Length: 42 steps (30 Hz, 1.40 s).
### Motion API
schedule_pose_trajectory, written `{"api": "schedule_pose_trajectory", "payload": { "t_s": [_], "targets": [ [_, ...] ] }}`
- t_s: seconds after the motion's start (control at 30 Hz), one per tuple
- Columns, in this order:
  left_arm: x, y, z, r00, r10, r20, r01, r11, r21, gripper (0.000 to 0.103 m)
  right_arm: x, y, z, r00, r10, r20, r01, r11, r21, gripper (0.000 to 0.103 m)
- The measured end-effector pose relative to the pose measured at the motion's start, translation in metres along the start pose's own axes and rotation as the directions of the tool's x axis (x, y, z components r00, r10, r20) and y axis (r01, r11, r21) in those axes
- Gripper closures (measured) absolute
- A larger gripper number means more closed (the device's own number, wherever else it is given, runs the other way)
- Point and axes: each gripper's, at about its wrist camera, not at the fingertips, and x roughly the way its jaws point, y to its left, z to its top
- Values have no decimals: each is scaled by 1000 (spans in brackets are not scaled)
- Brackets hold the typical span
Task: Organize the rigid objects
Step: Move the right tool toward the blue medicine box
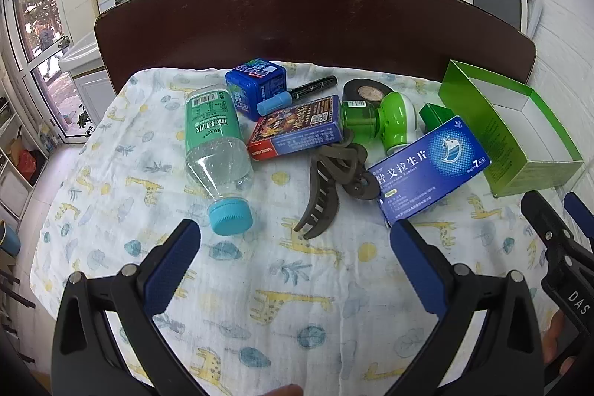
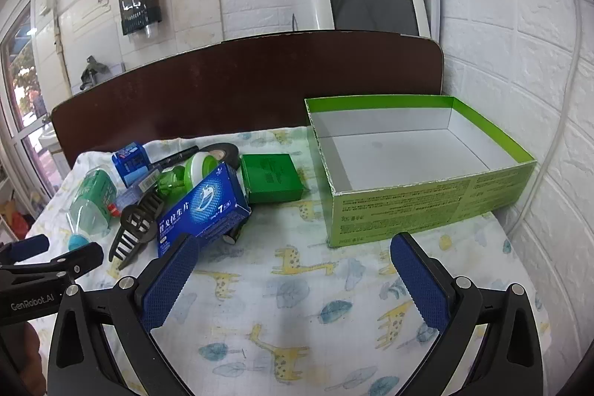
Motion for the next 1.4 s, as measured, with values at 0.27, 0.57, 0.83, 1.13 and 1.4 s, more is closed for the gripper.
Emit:
{"api": "schedule_pose_trajectory", "payload": {
  "t_s": [0.27, 0.57, 0.83, 1.13, 1.4],
  "targets": [
    [-1, 1, 0, 1000, 0, 5, 0, 1000, -1, 1, -1, 0, 1, 1000, -3, 3, 3, 1000, -2, 0],
    [-1, 11, -1, 1000, -26, 10, 26, 999, -25, 1, -1, 2, 1, 1000, -7, 7, 7, 1000, -9, 0],
    [1, 17, -1, 999, -32, 13, 32, 999, -39, 1, -2, 6, 3, 1000, 1, 11, -1, 1000, -25, 0],
    [4, 8, 1, 999, -47, 4, 47, 999, -5, 1, 0, 11, 9, 1000, 12, 15, -11, 999, -48, 0],
    [7, -1, 3, 998, -66, -10, 66, 998, 12, 1, 1, 15, 17, 999, 23, 28, -21, 998, -62, 0]
  ]
}}
